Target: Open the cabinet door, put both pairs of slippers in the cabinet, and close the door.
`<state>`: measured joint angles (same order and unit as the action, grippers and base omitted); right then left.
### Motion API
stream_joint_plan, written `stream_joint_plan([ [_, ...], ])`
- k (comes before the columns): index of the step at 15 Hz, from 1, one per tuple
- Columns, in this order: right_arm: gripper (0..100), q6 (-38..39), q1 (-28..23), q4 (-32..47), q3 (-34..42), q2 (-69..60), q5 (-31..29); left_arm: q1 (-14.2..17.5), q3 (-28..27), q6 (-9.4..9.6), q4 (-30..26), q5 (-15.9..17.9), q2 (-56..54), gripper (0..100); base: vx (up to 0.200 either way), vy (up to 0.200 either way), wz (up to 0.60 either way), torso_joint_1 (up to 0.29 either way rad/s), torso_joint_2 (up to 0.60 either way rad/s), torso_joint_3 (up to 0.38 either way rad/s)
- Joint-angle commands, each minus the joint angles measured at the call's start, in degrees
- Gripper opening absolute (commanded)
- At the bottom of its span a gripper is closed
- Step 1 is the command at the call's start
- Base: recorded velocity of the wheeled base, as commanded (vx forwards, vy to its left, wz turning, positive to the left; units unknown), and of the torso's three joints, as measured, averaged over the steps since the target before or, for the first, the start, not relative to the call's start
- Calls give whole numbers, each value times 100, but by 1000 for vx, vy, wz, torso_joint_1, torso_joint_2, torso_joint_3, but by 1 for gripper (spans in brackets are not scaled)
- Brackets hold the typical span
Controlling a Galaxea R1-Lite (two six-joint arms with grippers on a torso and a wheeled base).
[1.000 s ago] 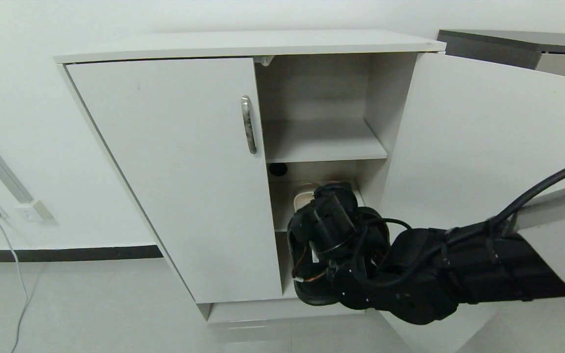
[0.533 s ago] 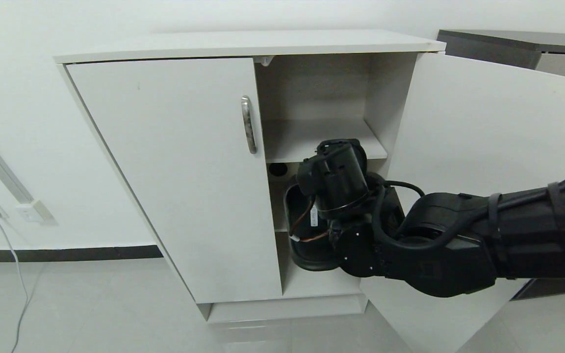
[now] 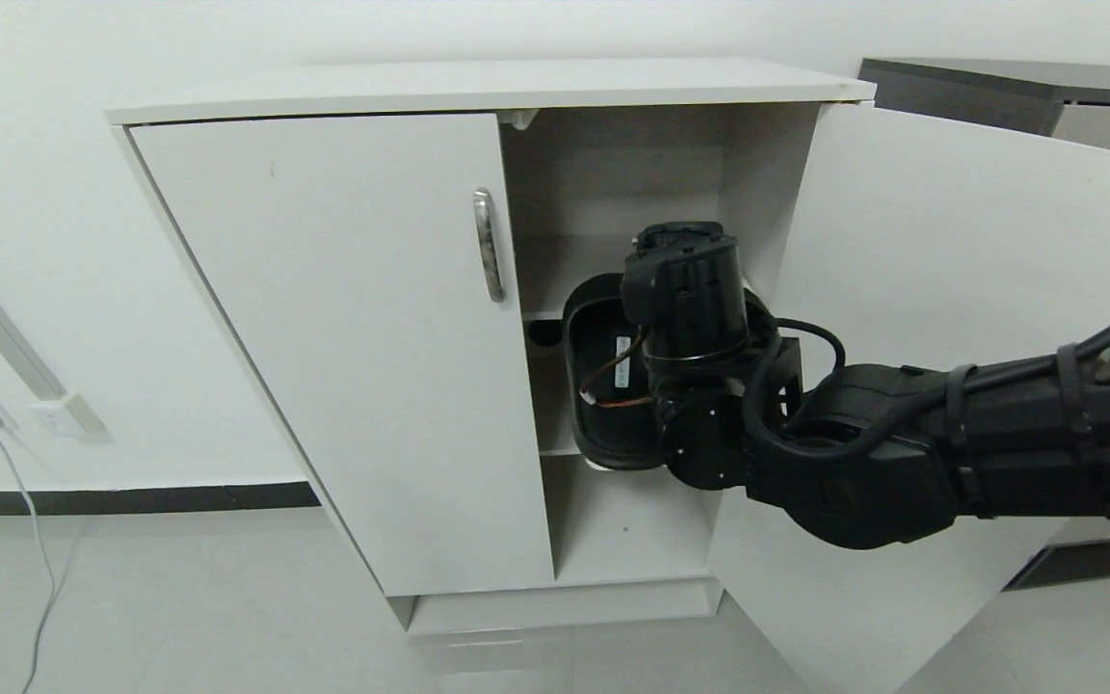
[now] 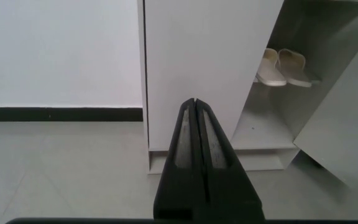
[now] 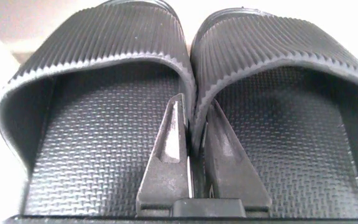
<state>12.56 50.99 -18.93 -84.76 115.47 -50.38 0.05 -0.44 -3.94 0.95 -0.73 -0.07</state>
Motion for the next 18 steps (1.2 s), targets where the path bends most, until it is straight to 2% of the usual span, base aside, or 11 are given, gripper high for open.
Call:
stream_joint_plan([
  [1,0,-8,-28,-14,30,55,11,4,0,-2,2,3,7,0,0,0,0,0,0,0],
  [6,0,-8,-28,-14,30,55,2,4,0,7,-7,3,7,0,0,0,0,0,0,0],
  [16,0,-183,-28,-5,30,19,11,4,0,-19,-7,-6,7,0,200,0,0,2,2,3],
  [18,0,-289,-28,-40,65,55,73,4,0,-37,-7,-6,7,0,0,0,0,0,0,0],
])
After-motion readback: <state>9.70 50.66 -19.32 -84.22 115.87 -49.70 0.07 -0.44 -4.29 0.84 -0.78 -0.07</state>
